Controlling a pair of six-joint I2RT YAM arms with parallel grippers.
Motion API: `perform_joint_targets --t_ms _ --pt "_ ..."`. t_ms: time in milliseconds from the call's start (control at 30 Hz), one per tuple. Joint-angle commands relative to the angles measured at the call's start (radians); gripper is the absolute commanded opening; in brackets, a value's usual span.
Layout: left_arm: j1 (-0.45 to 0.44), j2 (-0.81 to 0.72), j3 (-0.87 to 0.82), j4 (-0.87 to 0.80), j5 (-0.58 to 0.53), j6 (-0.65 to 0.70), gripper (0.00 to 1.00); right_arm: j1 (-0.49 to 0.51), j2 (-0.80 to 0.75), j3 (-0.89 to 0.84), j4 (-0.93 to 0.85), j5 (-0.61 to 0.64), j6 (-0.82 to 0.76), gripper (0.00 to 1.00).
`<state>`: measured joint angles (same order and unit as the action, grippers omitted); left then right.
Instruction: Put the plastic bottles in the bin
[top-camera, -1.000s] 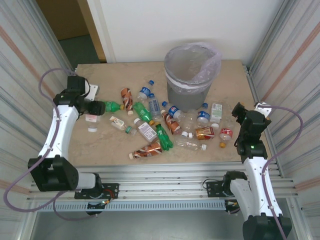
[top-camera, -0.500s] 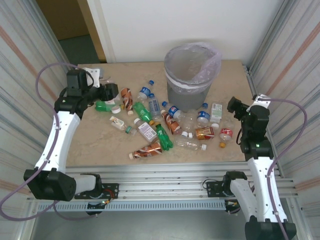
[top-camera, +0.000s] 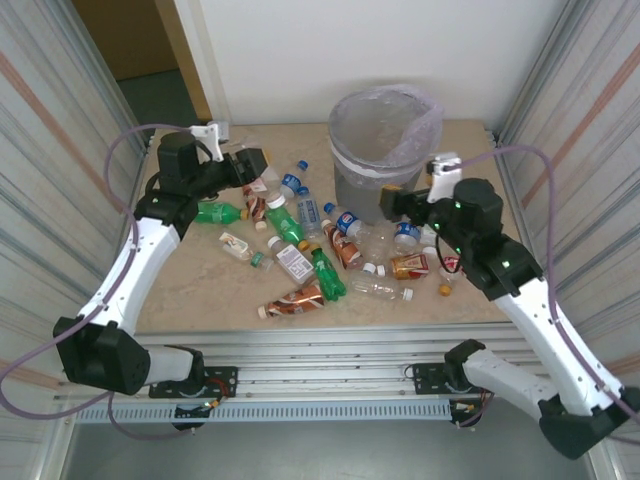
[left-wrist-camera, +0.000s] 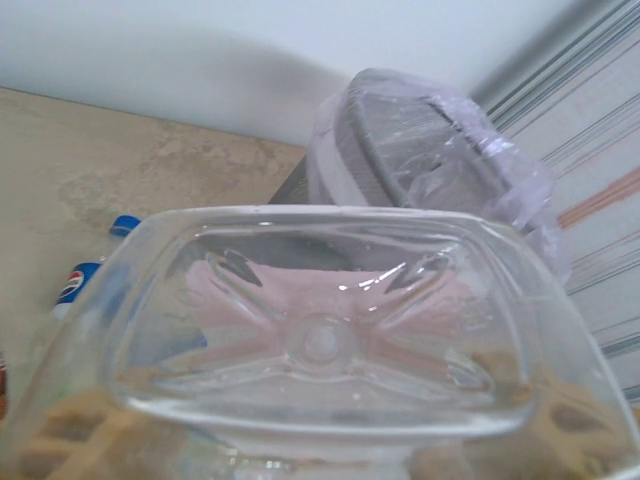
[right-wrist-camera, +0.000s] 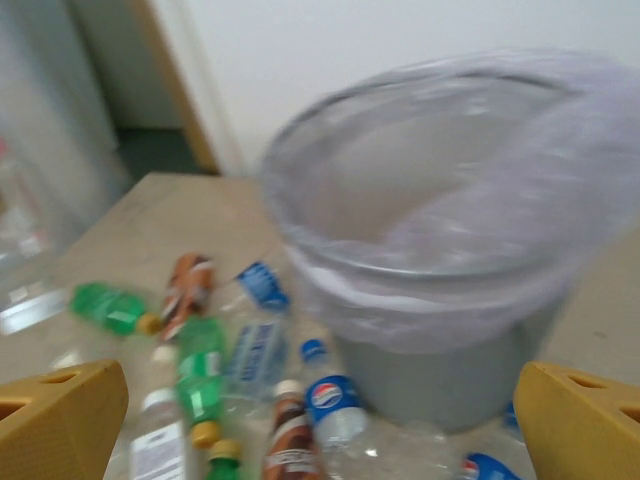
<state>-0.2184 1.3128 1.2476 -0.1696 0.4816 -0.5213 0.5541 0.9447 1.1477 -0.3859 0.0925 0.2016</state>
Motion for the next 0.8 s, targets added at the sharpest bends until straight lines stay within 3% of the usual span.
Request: perform_joint_targets --t_ms 0,200,333,767 --pt "-0.012 0.02 -0.005 0.12 0.049 -0.095 0.24 0.108 0.086 0.091 -0.028 0.003 -0.093 0.98" --pt "-0.031 0.057 -0.005 0.204 0.087 -0.19 0.23 0.197 0.216 0.151 0.015 -0.111 -0.116 1.0" --pt "-0.054 0.061 -0.007 0.242 0.111 -0.228 0.22 0.198 0.283 0.162 0.092 -0.217 -0.095 0.96" --pt "-0.123 0.027 -0.038 0.266 0.14 -0.273 0.22 0.168 0.545 0.347 0.1 -0.383 -0.095 0.91"
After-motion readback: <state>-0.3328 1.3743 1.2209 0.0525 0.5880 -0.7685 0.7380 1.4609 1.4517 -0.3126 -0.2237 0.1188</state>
